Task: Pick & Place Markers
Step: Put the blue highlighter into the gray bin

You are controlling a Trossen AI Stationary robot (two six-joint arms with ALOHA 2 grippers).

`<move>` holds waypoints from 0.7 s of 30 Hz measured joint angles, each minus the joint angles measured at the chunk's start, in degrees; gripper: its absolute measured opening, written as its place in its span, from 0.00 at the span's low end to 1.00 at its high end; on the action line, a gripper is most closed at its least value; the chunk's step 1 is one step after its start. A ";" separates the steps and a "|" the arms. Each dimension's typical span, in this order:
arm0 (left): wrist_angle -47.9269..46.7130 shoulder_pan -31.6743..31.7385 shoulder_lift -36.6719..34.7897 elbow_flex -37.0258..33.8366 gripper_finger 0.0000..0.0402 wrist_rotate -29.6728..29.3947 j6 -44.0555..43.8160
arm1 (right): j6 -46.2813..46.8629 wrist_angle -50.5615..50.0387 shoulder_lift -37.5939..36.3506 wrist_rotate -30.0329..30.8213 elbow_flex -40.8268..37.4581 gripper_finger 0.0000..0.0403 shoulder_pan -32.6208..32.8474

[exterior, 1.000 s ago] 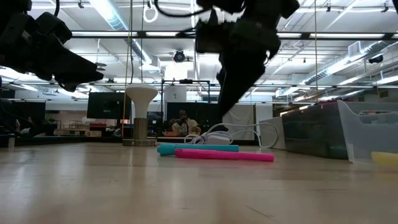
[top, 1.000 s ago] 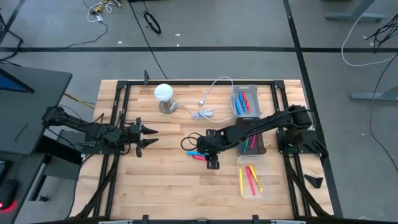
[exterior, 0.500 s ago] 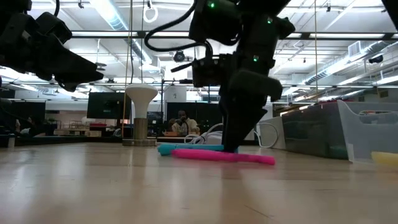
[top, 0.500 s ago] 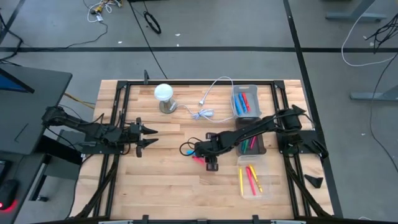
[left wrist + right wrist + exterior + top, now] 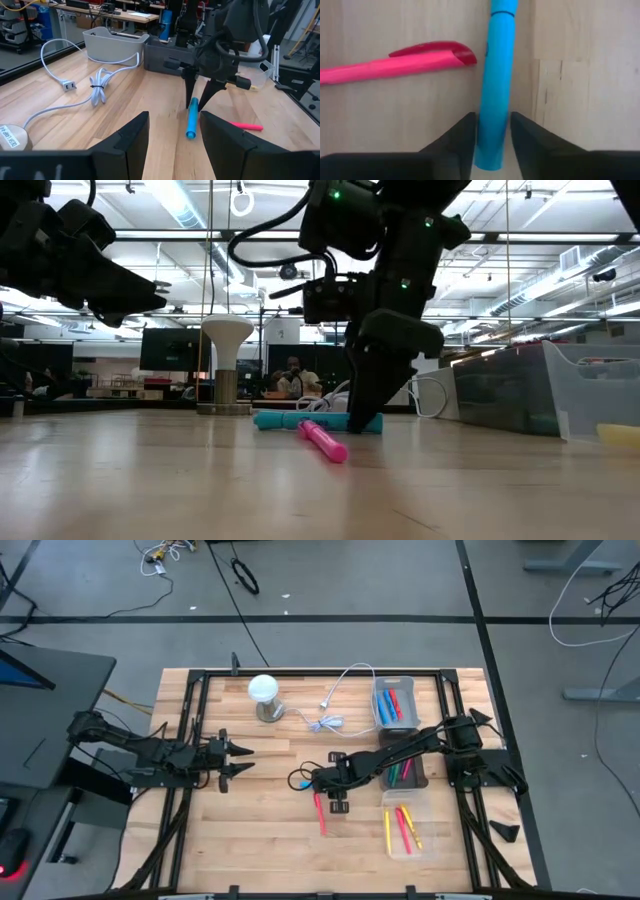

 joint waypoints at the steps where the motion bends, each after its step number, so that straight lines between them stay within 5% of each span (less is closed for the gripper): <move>1: 0.00 0.00 0.00 0.00 0.46 0.01 0.00 | 0.14 0.08 0.14 -0.10 0.06 0.30 0.02; 9: 0.01 0.00 0.00 0.00 0.46 0.01 0.00 | 2.58 -0.23 0.97 -0.94 0.57 0.13 0.04; 21: 0.02 0.00 0.00 0.00 0.46 0.01 0.00 | 9.86 -10.68 -4.41 -1.11 2.49 0.13 -0.04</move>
